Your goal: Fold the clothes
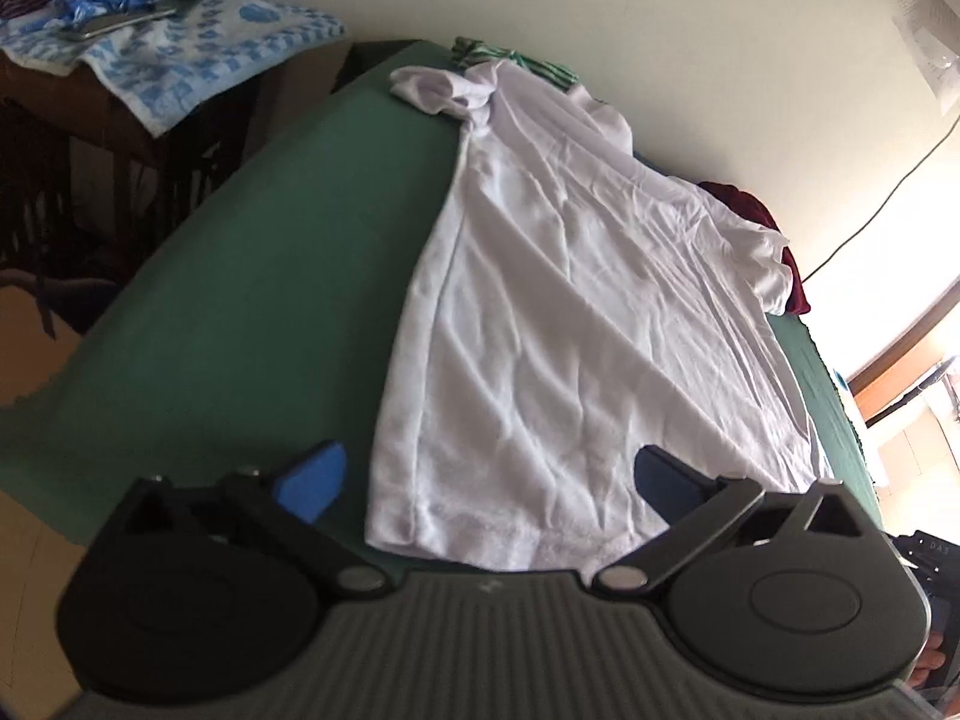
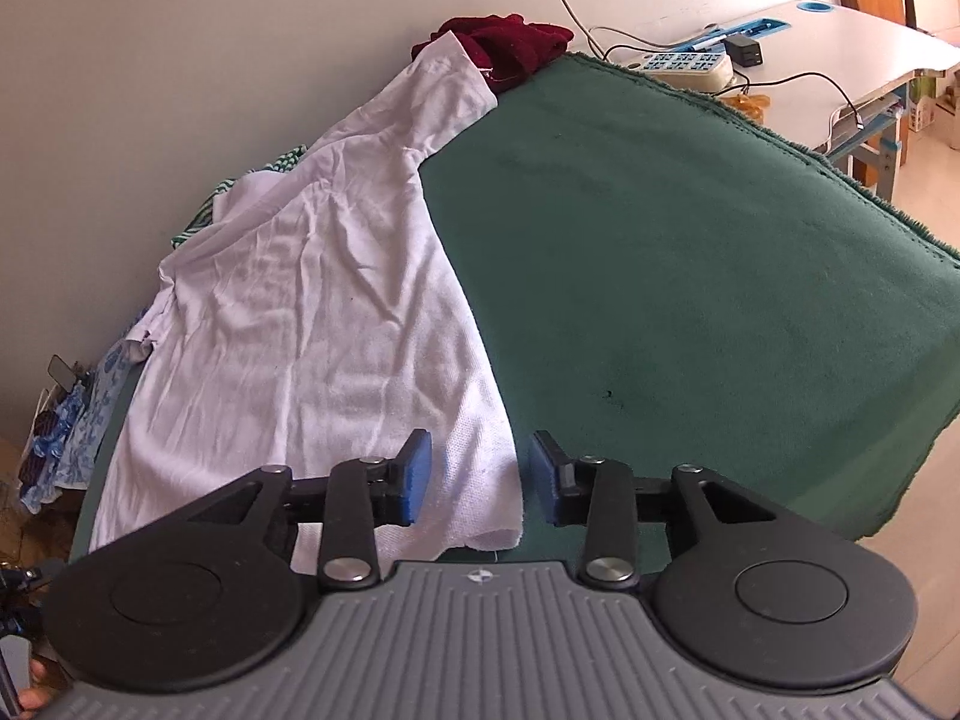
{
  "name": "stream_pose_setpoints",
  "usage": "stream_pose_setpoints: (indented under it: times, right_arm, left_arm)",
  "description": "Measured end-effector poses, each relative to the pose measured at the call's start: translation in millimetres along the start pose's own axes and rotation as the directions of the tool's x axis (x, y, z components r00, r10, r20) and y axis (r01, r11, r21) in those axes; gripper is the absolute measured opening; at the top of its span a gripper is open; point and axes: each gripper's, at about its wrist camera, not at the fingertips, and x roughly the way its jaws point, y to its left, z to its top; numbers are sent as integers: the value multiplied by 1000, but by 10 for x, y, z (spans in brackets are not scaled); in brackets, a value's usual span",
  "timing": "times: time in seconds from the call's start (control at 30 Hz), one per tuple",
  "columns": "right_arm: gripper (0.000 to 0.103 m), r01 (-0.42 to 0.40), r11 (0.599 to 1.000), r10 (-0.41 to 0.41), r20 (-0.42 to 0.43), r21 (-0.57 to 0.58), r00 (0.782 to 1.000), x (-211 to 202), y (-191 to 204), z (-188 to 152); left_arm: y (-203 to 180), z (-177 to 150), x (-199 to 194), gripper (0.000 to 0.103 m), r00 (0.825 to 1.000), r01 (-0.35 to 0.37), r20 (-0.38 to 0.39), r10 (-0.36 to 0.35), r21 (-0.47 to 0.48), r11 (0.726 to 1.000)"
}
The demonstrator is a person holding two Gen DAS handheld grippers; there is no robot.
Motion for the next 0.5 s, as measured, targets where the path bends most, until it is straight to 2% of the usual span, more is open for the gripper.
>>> stream_pose_setpoints:
  times: [0.13,0.23,0.37,0.5]
  right_arm:
    - [55,-67,997,67,3,48,998,-7,-83,9]
    - [61,-82,993,82,1,79,997,-2,-88,27]
    - [76,-82,996,82,-2,18,997,13,21,8]
    - [76,-131,989,128,35,68,991,17,-83,-23]
  left_arm:
    - [-106,-44,28,102,999,-35,-6,36,72,997]
    - [-59,-32,22,102,999,-36,-4,36,57,998]
    - [16,-66,-11,102,1000,-10,28,10,16,1000]
    - [66,-98,-44,102,998,30,50,-30,-1,1000]
